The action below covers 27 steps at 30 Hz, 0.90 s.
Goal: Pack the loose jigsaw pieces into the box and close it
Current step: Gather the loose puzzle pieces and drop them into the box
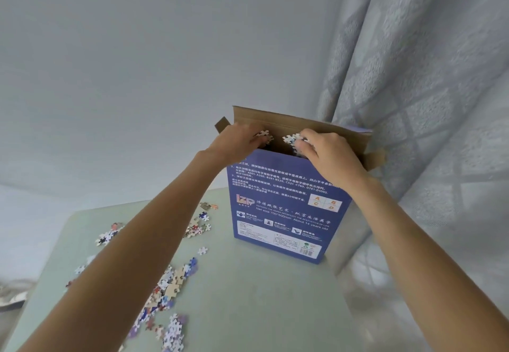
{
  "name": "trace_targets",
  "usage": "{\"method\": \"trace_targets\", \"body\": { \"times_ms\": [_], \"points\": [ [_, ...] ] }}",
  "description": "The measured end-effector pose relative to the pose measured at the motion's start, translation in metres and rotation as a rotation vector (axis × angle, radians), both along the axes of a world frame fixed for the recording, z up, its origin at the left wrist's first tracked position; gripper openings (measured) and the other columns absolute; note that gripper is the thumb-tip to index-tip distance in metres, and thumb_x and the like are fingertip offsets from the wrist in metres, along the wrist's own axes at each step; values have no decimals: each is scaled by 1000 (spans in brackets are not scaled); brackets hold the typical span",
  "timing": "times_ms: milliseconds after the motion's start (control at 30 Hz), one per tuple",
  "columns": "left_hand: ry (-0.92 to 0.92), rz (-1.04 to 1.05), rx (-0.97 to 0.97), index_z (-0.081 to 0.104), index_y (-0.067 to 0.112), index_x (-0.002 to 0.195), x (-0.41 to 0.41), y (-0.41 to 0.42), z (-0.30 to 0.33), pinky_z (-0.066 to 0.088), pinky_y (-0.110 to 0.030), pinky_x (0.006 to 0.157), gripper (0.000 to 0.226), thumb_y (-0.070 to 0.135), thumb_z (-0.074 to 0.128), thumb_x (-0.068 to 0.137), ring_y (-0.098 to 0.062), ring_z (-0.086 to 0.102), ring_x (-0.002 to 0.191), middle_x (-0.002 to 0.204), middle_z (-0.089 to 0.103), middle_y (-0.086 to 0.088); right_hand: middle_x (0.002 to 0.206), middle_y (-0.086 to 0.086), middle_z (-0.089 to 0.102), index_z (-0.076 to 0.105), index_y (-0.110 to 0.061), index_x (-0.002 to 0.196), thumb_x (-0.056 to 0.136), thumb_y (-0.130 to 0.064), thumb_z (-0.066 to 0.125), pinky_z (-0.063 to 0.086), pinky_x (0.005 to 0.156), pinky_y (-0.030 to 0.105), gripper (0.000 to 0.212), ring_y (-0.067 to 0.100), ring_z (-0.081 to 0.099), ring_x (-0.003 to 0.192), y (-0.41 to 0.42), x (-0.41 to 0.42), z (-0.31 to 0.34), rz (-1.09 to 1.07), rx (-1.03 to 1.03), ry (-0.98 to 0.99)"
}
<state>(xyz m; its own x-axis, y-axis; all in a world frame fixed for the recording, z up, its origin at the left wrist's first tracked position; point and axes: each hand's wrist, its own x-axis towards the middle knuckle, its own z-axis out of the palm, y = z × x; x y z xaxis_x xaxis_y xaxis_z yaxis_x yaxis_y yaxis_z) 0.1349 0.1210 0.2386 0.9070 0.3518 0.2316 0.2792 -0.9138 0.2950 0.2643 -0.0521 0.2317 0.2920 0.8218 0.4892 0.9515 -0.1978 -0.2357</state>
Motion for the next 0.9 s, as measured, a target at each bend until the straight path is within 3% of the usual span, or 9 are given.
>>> {"method": "trace_targets", "body": {
  "times_ms": [100,200,333,400,533,667,767,900],
  "points": [
    [5,6,-12,59,17,109,-4,-1,-6,47,-34,65,24,30,44,96,-26,60,78,93,67,-6,80,6,67,58,-9,94,98,-27,41,49,55,34,25,24,63,67,2,-3,0,-7,-18,-17],
    [-81,17,-92,64,24,106,-9,1,-7,49,-28,73,20,33,54,91,-12,59,82,97,67,6,93,3,62,60,-10,96,95,-22,47,41,57,27,18,23,61,71,5,-6,0,-34,18,-47],
    [-275,15,-131,69,19,94,-15,1,-4,53,-29,75,15,22,70,80,-7,61,74,82,65,8,97,-2,67,58,-16,104,88,-18,60,53,64,33,16,19,66,77,3,-11,1,-30,25,-51],
    [-287,-14,-85,71,17,91,-20,-1,-8,55,-32,72,11,22,66,83,-10,64,73,81,69,4,91,-4,69,59,-18,100,88,-20,62,54,64,33,13,18,66,76,2,-14,1,-29,21,-54],
    [-306,-93,151,69,21,94,-34,-7,-20,53,-29,66,29,39,47,90,-13,64,80,90,71,7,86,-5,69,63,-18,93,93,-24,56,54,60,34,9,16,65,73,-3,-21,3,-17,70,-73],
    [-496,-89,329,68,17,98,-60,-17,-29,44,-22,70,16,23,56,90,-17,58,89,95,68,4,87,-1,69,66,-12,98,94,-14,53,53,59,31,13,16,64,75,-17,-57,-2,40,307,-159],
    [-581,35,244,67,16,100,-102,-33,-51,42,-20,70,17,24,56,90,-16,56,90,94,68,4,89,2,71,67,-8,97,93,-12,55,52,63,26,14,17,66,78,-26,-102,-35,168,346,-168],
    [-404,232,2,68,19,100,-188,-52,-120,49,-27,71,19,25,54,89,-15,60,87,92,69,7,87,-1,69,67,-14,98,90,-14,53,53,58,32,16,19,64,79,-32,-159,-121,265,48,41]
  ]
}}
